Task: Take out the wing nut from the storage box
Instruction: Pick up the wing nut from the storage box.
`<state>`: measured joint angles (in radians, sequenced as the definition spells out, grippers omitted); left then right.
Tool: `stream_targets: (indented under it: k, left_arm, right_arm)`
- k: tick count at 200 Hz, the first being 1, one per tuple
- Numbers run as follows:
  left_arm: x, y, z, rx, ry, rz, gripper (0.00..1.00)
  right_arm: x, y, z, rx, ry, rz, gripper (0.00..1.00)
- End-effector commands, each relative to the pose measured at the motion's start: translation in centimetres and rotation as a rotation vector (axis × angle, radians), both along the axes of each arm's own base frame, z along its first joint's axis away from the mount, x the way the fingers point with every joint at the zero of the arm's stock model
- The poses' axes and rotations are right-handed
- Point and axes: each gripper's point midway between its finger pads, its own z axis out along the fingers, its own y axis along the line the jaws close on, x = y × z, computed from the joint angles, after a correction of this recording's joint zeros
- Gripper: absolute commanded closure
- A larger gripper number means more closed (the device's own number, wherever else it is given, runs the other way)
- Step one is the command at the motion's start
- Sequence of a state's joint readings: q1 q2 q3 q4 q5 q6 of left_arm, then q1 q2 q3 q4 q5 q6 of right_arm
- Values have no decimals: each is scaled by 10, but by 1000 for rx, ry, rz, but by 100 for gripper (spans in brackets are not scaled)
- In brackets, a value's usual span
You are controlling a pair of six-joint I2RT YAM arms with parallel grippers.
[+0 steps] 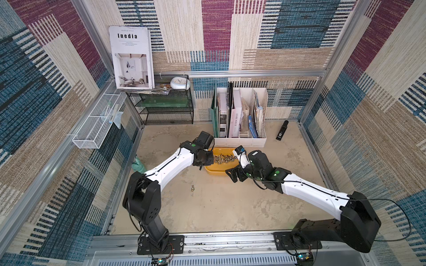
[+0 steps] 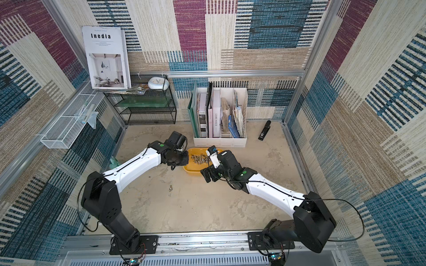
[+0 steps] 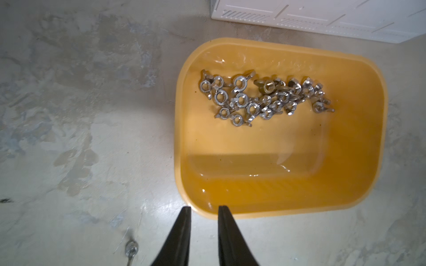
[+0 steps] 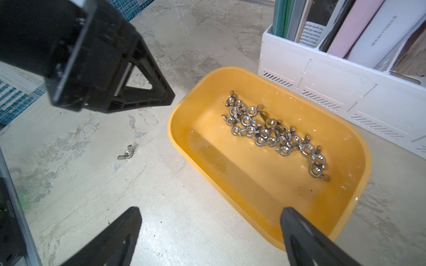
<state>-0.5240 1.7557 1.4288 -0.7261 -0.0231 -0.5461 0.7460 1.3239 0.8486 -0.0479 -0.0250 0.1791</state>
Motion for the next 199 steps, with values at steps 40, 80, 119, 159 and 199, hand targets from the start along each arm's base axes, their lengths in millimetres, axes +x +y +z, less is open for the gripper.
stream_targets:
  k: [40, 80, 119, 159, 199]
  left_arm:
    - [20, -17, -25, 20, 116, 51, 84]
    - [36, -22, -40, 48, 145, 84, 83]
    - [48, -23, -54, 93, 164, 107, 83]
    - [56, -16, -62, 138, 167, 143, 83]
    - [61, -15, -70, 144, 179, 146, 82]
  right_arm:
    - [9, -19, 5, -10, -35, -86, 1]
    - [14, -24, 7, -23, -44, -100, 1]
    - [17, -28, 7, -32, -48, -108, 1]
    - [20, -29, 6, -35, -48, -106, 1]
    - [23, -27, 6, -32, -45, -97, 1]
